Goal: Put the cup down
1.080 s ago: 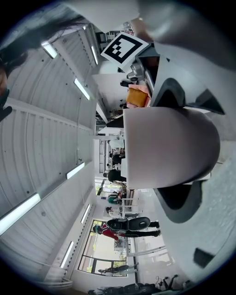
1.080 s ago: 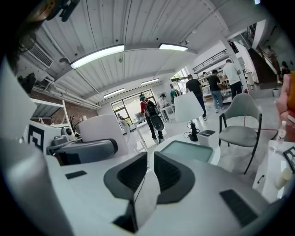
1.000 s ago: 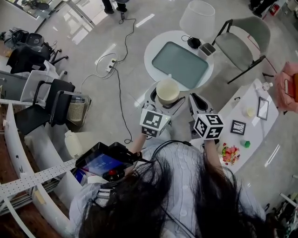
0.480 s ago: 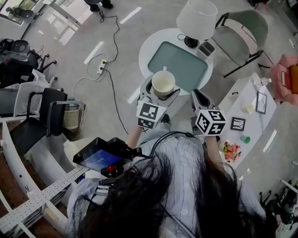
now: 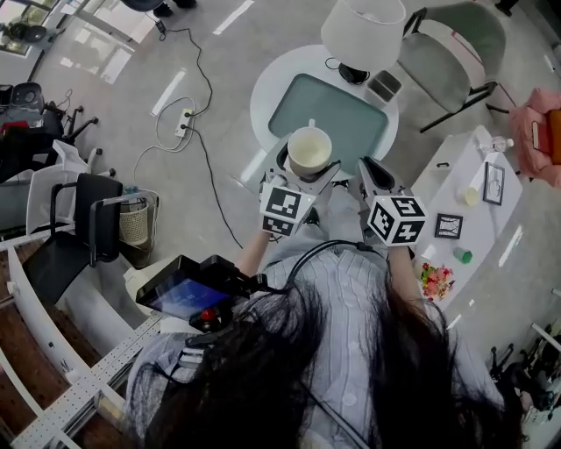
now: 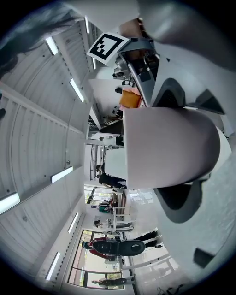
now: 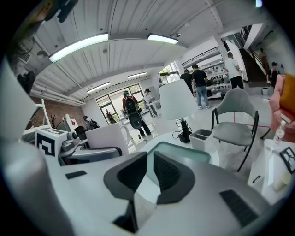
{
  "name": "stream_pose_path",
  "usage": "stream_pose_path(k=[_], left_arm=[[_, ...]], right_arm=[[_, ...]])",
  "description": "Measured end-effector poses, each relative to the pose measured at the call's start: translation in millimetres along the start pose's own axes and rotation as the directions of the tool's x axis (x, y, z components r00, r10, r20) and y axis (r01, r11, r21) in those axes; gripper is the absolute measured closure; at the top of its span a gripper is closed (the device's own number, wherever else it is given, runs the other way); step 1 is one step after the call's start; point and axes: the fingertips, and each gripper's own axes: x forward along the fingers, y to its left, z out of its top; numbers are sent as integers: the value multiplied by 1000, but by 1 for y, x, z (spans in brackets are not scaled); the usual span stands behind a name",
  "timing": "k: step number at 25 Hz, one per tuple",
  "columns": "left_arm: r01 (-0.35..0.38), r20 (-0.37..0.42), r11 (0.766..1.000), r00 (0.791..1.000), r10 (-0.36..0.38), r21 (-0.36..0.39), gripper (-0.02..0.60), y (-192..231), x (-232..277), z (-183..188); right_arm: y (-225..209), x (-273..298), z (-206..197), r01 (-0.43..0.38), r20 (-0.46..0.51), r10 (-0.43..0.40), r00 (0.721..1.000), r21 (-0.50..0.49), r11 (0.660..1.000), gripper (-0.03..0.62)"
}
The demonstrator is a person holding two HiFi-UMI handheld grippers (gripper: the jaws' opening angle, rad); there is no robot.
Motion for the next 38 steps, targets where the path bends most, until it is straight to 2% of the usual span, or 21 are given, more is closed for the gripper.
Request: stream_pose_path(k=[7, 15, 22, 29, 33, 38], left_arm=[[-19, -31, 1000, 999, 19, 0, 115, 14, 36, -3], [-56, -70, 998, 996, 57, 11, 115, 36, 89, -24], [-106, -111, 994, 988, 106, 3, 115, 57, 135, -54], [-160, -150, 985, 977, 150, -60, 115, 81, 174, -81], [-185, -161, 981, 972, 174, -57, 115, 90, 190, -94], [-180, -169, 983, 970, 174, -25, 115, 87, 218, -107]], right_arm=[[-17, 29, 24, -53, -52, 51, 997, -36, 998, 533], [-43, 62, 40, -85, -97, 82, 992, -34, 996, 533], [-69, 83, 31, -91, -153, 89, 984, -10, 996, 533], [-99, 103, 18, -67, -188, 72, 980, 33, 997, 533], [-110, 111, 8, -47, -196, 59, 979, 67, 997, 533], [-118, 116, -4, -35, -221, 55, 974, 92, 995, 533]])
